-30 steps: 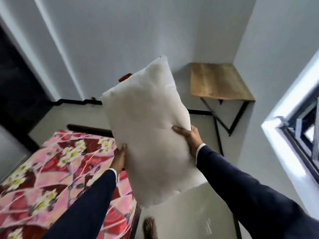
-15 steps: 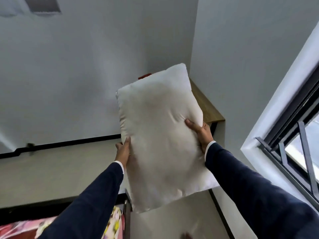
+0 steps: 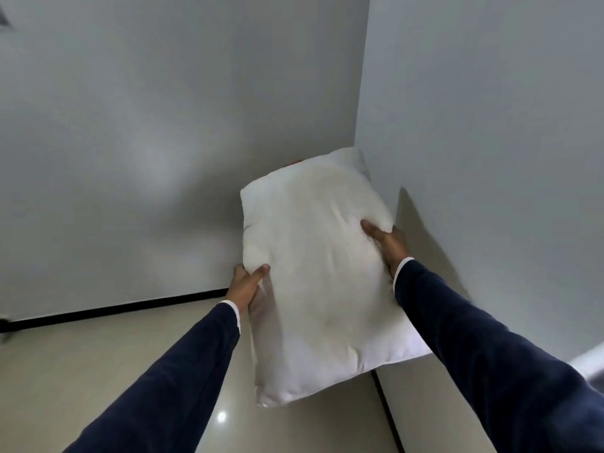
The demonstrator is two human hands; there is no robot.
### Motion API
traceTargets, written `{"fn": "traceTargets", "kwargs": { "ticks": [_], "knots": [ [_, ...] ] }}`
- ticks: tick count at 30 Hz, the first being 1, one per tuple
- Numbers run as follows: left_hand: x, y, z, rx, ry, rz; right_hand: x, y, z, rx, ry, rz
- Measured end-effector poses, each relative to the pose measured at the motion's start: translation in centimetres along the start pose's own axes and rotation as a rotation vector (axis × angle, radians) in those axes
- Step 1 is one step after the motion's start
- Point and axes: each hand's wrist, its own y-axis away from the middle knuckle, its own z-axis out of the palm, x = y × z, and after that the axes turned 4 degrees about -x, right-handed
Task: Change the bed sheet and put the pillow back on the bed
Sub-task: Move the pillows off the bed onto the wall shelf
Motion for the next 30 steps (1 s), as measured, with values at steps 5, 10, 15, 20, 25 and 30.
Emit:
{"fn": "traceTargets", "kwargs": {
  "ticks": [5, 10, 15, 20, 25, 30],
  "knots": [
    [4.3, -9.9, 2.8, -0.031, -0.020, 0.045, -1.8, -12.1, -0.3, 0.160, 0.270, -0.033],
    [5.2, -20.1, 3.9, -0.156, -0.481, 0.146, -0.4, -19.8, -1.0, 0.194, 1.005, -0.047],
    [2.5, -26.6, 5.9, -0.329, -0.812, 0.085, 8.2, -19.6, 1.1, -0.331, 1.473, 0.136],
    [3.2, -30.1, 6.8, -0.381, -0.832, 0.138, 10.0, -22.5, 2.3, -0.179, 1.395, 0.248],
    [3.8, -29.0, 5.7, -0.292, -1.007, 0.209, 9.2, -23.0, 3.4, -0.196, 1.457, 0.185],
    [3.3, -22.0, 2.9, -0.085, -1.217, 0.249, 6.8, -21.4, 7.0, -0.393, 1.594, -0.197]
  ]
}}
